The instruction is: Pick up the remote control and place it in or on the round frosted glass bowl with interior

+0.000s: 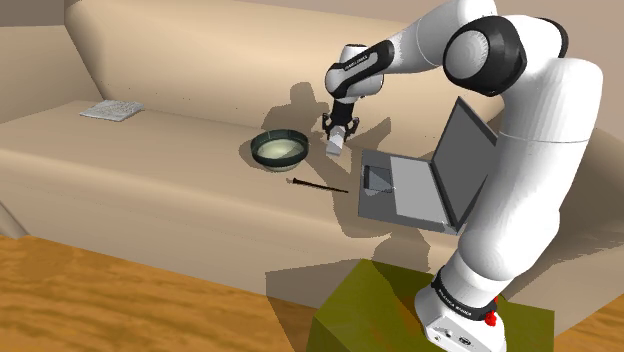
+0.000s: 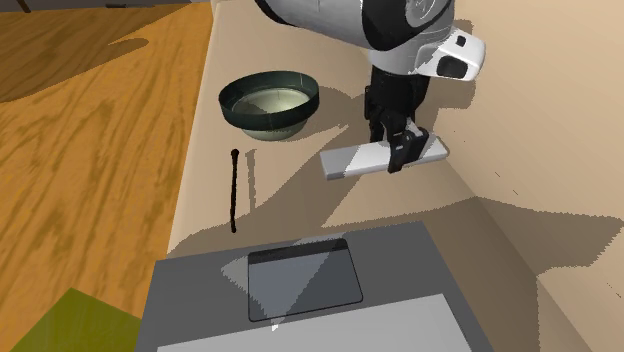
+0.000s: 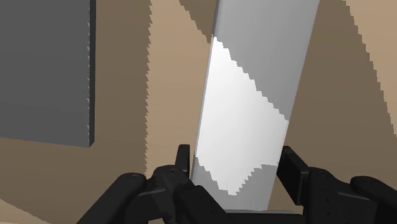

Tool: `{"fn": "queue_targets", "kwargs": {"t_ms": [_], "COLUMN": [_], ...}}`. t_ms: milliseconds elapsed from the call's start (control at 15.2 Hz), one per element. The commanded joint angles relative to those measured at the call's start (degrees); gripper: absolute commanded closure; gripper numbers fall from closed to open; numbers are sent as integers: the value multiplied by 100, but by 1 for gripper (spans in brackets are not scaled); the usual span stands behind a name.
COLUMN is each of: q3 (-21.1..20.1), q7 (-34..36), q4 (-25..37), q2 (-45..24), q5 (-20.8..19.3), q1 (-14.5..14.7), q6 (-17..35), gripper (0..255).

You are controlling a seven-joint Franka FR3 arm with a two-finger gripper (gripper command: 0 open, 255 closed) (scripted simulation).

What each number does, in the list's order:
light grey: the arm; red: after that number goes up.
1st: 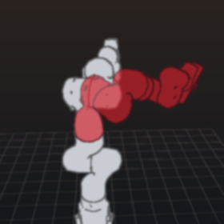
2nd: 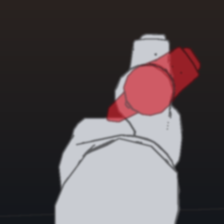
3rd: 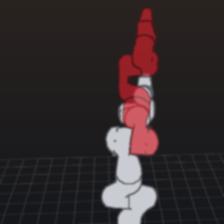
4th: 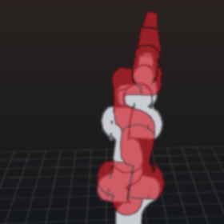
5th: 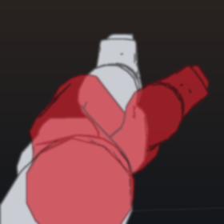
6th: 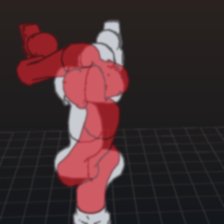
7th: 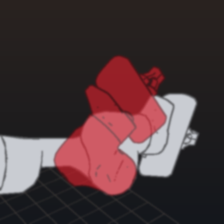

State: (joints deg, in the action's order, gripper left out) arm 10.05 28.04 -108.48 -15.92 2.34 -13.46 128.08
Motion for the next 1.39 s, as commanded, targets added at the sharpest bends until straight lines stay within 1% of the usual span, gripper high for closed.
{"fn": "queue_targets", "kwargs": {"t_ms": [0, 660, 1320], "q3": [9, 28, 38], "q7": [4, 40, 59], "q4": [61, 475, 1026], "q2": [81, 363, 534], "q5": [-18, -84, -123], "q1": [1, 16, 20], "q6": [-141, -832, -1552], "gripper": [255, 255, 255]}}
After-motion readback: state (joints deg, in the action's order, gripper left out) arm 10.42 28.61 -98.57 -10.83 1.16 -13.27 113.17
